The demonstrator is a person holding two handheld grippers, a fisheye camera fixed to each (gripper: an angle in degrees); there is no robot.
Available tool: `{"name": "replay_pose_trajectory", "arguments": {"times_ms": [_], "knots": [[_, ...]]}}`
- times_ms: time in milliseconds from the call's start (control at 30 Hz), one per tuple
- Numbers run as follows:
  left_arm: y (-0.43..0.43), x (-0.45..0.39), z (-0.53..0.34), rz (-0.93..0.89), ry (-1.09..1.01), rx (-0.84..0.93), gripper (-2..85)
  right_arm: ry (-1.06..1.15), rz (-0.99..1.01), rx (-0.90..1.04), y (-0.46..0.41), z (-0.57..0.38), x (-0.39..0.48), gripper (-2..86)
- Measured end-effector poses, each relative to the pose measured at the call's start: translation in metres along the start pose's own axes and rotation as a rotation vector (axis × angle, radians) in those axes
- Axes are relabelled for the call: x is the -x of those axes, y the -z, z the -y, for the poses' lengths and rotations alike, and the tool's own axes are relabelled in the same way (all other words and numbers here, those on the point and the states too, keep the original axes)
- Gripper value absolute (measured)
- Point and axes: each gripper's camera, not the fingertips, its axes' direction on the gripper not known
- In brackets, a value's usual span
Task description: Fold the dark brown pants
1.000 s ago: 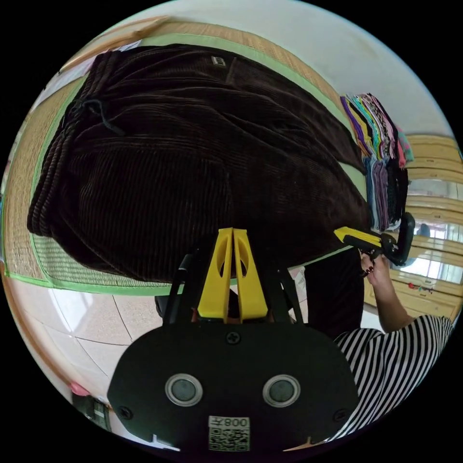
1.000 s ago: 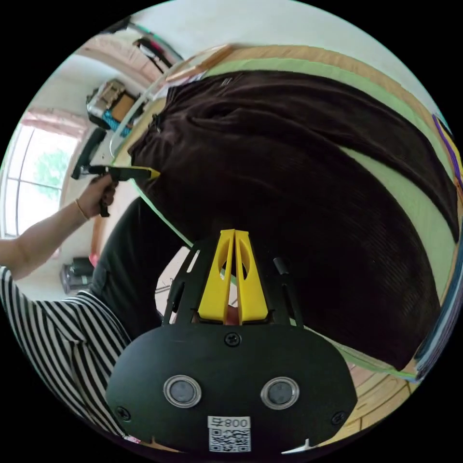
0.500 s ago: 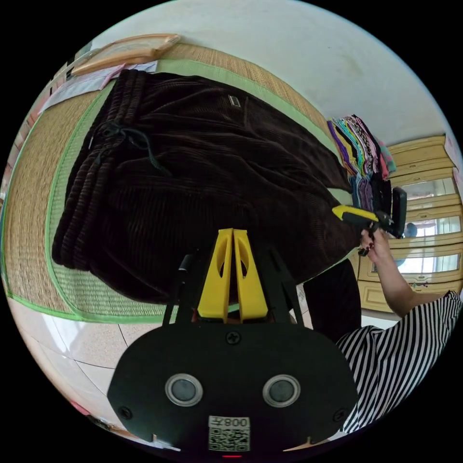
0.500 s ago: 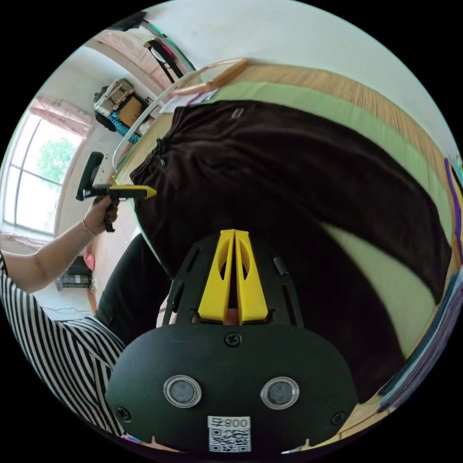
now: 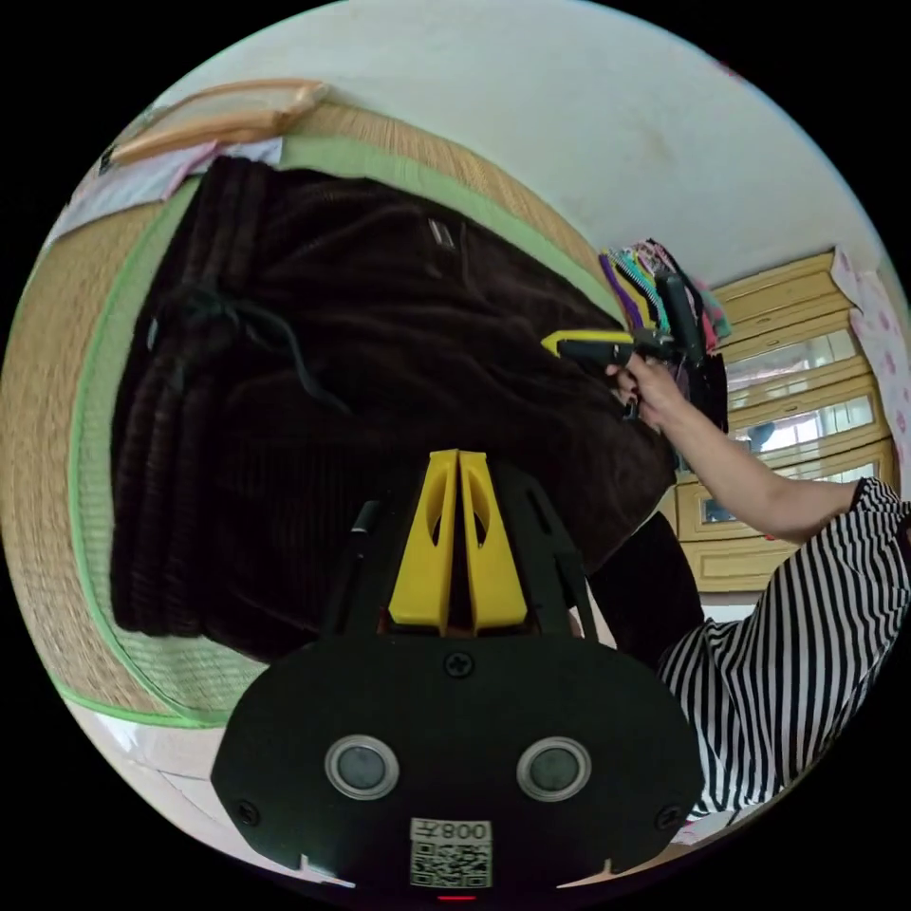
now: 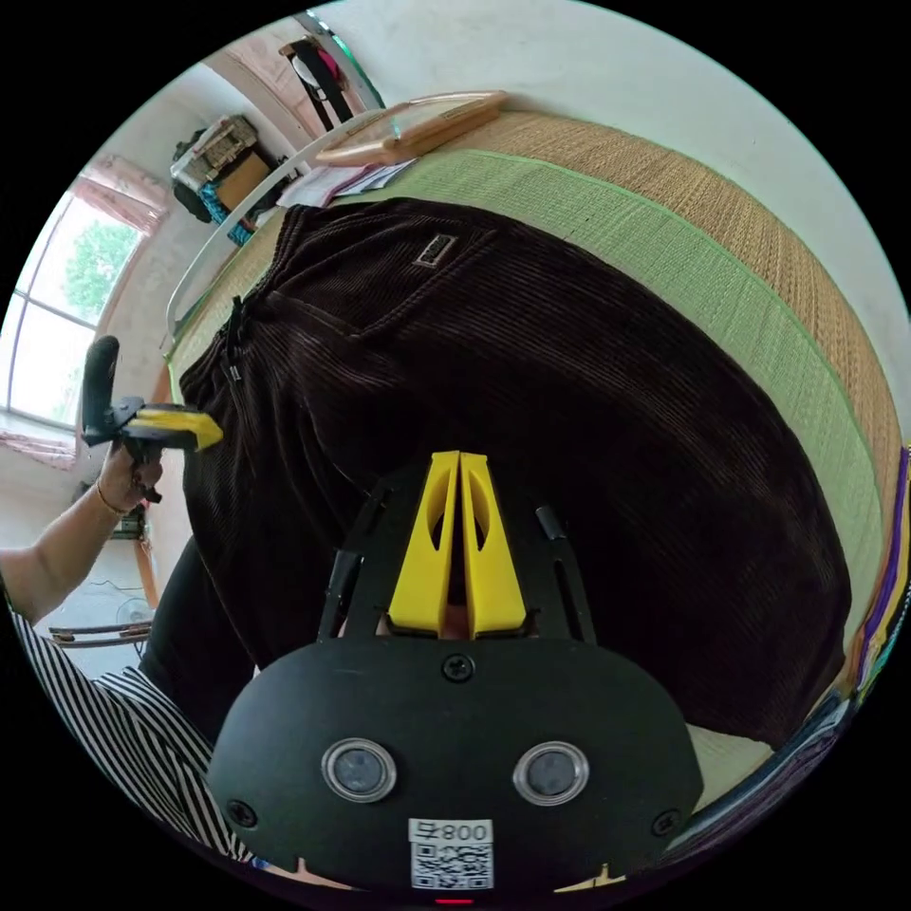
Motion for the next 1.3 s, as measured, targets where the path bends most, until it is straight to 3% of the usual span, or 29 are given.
{"name": "replay_pose_trajectory", "arguments": {"times_ms": [267, 433, 700, 900, 1033, 1300], "knots": [[0.052, 0.019, 0.095, 0.206, -0.127, -0.018, 7.9, 0.025, -0.138, -0.121, 0.107, 0.059, -0.022, 2.9], [0.061, 0.015, 0.15, 0.409, -0.189, 0.105, 10.1, 0.078, -0.226, -0.106, 0.151, 0.103, -0.037, 7.3], [0.035, 0.016, 0.182, 0.554, -0.243, 0.379, 12.1, 0.142, -0.255, 0.057, 0.174, 0.148, -0.061, 9.5], [0.041, 0.005, 0.191, 0.53, -0.267, 0.431, 9.2, 0.168, -0.171, 0.074, 0.214, 0.149, -0.078, 9.3], [0.056, 0.001, 0.19, 0.472, -0.205, 0.398, 4.1, 0.152, -0.188, 0.091, 0.238, 0.143, -0.078, 8.0], [0.094, -0.037, 0.171, 0.537, -0.235, 0.321, 2.0, 0.089, -0.153, 0.095, 0.294, 0.114, -0.075, 3.0]]}}
